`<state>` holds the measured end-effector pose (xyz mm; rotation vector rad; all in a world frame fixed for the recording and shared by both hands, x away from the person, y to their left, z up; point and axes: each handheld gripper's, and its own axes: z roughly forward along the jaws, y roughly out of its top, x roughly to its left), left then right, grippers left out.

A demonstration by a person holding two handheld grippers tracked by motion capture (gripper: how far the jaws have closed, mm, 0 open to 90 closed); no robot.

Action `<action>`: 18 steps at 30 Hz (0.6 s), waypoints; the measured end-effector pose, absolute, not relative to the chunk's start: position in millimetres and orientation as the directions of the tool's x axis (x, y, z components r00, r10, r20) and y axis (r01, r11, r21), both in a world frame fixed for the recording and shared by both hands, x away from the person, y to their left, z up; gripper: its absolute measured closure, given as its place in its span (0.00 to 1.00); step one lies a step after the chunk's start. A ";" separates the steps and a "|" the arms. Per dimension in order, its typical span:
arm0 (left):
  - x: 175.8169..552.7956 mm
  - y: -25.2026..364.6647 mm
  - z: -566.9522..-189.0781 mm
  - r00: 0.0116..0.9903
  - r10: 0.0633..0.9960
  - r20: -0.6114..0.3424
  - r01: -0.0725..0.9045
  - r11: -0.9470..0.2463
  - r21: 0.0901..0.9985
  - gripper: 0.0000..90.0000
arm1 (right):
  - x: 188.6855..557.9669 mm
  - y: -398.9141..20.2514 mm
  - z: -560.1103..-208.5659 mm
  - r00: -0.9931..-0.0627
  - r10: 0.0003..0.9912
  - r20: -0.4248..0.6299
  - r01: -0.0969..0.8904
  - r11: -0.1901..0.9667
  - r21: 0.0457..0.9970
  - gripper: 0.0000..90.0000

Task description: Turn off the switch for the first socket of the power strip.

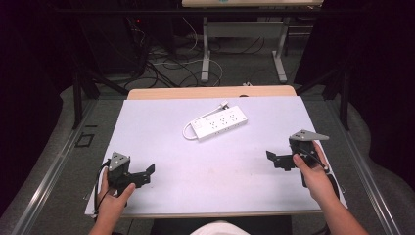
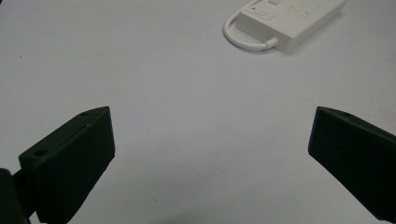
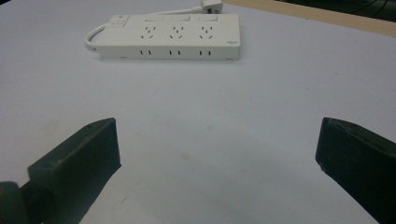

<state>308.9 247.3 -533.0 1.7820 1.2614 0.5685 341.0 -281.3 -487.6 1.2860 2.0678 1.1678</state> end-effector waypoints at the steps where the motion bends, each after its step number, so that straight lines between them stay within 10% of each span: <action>1: 309.1 247.1 -533.4 0.385 0.917 -0.109 0.522 -0.119 0.845 0.00 | 341.0 -281.3 -487.6 -0.473 0.879 0.065 0.510 0.212 0.834 0.00; 18: 309.2 247.2 -533.1 0.389 0.915 -0.109 0.533 -0.127 0.836 0.00 | 326.7 -315.4 -520.7 -0.376 0.925 0.059 0.535 0.165 0.829 0.00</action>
